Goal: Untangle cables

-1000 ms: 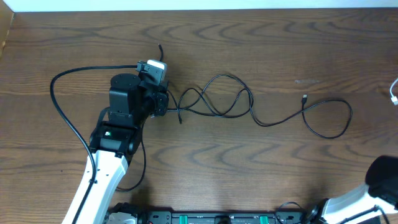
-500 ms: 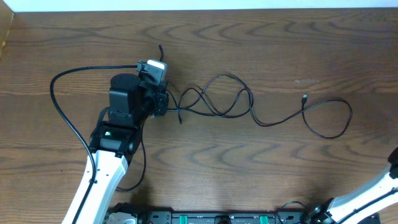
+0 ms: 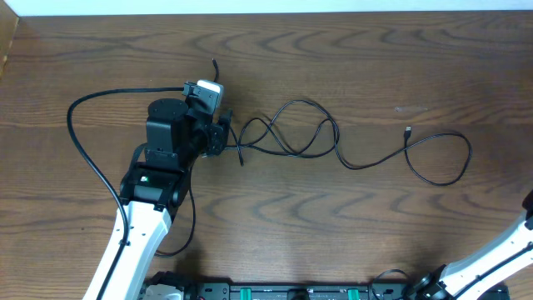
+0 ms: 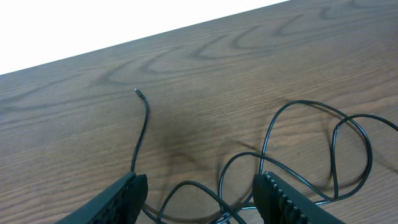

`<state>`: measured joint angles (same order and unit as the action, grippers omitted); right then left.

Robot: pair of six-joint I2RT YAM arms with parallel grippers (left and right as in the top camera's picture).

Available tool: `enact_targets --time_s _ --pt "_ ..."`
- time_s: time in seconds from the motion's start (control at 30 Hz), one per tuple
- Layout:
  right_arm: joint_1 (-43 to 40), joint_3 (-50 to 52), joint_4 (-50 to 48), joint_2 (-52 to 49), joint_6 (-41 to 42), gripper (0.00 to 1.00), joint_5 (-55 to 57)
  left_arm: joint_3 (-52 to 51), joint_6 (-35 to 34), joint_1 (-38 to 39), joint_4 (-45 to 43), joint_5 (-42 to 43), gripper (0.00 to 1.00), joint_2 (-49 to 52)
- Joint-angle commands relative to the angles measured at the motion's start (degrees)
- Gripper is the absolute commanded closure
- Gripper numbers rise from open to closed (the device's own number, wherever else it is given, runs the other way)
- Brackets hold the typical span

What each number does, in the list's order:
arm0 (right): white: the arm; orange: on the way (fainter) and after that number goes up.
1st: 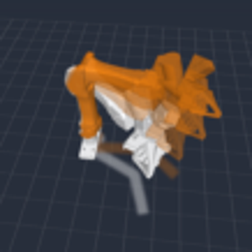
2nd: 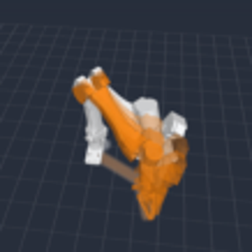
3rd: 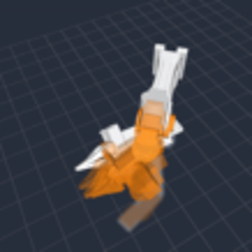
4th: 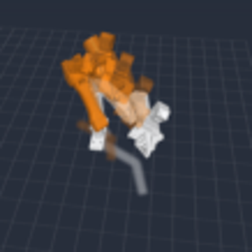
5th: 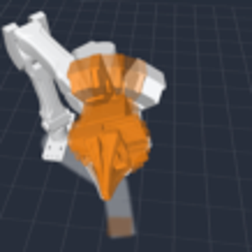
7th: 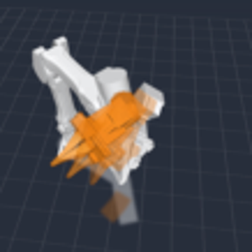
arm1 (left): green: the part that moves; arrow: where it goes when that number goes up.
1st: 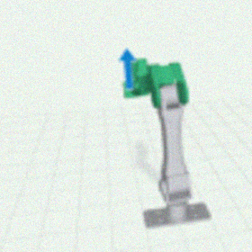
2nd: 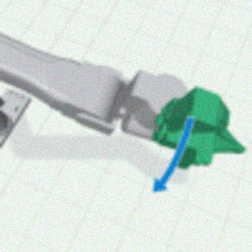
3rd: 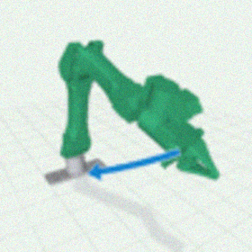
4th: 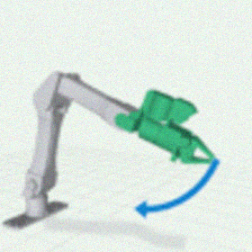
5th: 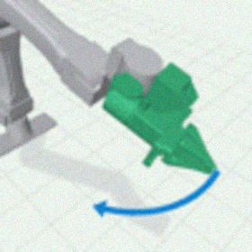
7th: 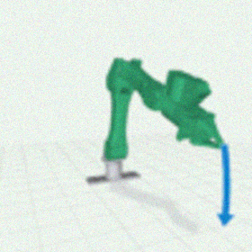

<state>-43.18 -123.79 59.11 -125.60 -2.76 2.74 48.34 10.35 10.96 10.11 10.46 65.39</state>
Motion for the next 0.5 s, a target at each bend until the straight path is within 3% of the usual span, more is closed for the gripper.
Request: enact_targets --time_s 0.0,0.13,0.23,0.47 --pt "4.5 -0.8 0.3 7.0 -1.7 0.01 -11.1 0.6 -0.1 -0.2 0.1 0.5 0.41 0.2" --pt "12.9 -0.8 2.3 10.8 -7.0 0.01 -16.5 0.6 -0.1 -0.2 0.1 0.5 0.40 0.2" --pt "21.3 -0.8 5.4 11.2 -11.6 0.01 -15.0 0.6 -0.1 -0.2 0.2 0.5 0.40 0.2" --pt "39.9 1.0 12.0 9.8 -13.0 0.01 -8.5 0.6 -0.1 -0.2 0.4 0.5 0.40 0.3"
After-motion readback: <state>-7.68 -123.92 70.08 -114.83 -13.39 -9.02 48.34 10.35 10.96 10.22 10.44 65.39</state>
